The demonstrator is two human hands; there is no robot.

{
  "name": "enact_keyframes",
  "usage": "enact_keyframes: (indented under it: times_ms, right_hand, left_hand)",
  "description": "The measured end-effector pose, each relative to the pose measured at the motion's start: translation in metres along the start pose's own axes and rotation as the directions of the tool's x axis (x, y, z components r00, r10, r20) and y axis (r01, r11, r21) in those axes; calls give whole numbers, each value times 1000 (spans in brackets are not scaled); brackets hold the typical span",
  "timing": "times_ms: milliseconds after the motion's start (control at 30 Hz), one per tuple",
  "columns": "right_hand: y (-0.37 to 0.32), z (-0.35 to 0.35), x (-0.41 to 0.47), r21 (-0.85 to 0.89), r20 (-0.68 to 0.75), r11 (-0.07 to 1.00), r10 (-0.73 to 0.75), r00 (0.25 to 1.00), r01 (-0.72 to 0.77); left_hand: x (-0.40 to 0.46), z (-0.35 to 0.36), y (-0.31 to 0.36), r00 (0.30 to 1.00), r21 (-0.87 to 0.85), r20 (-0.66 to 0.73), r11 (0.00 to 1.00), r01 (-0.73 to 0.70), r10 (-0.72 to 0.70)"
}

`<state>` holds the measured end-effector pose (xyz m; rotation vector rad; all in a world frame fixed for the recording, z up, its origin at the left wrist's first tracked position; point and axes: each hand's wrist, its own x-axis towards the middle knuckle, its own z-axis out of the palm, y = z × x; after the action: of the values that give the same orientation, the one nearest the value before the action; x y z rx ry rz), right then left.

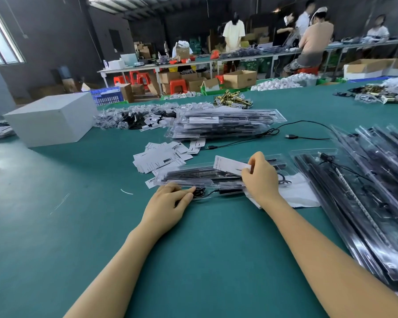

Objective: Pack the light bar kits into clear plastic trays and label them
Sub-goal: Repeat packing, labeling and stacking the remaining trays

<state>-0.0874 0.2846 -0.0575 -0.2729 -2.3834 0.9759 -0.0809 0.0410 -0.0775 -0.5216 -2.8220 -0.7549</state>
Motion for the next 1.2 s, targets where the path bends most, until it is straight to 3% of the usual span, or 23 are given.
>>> enact_keyframes:
  times_ms: [100,200,267,367,467,533,800,1067,1200]
  right_hand:
    - [-1,-7,0,107,21,994,-19,1000,17]
    - [-5,-15,10,240,115,960,118,986,-143]
    - [-4,-22,15,171,197,964,167,966,-202]
    - [-1,-28,15,-206,287,978,89,954,-29]
    - [-5,-26,11,-432,323,870,-98,941,238]
    - [-13,-25,11,-452,423,819,-152,893,353]
    - [-32,-43,13,-455,759,772,75,647,444]
    - [-39,-45,12,-371,676,817,-89,732,442]
    - [-40,-52,18,-332,653,856,-94,751,396]
  left_hand:
    - [0,-1,1,1000,-11,0,1000,16,-16]
    - [-2,-1,2,1000,8,-12,1000,21,-20]
    - [-2,-1,2,1000,16,-18,1000,17,-17]
    - [-2,-1,2,1000,19,-25,1000,12,-11]
    - [-3,-2,3,1000,31,-29,999,8,-7]
    - [-3,-2,3,999,28,-37,999,19,-18]
    - [-3,0,6,996,-62,-67,996,61,-66]
    - [2,1,10,983,-151,-139,984,96,-117]
    - [1,-1,12,978,-52,-145,988,146,-152]
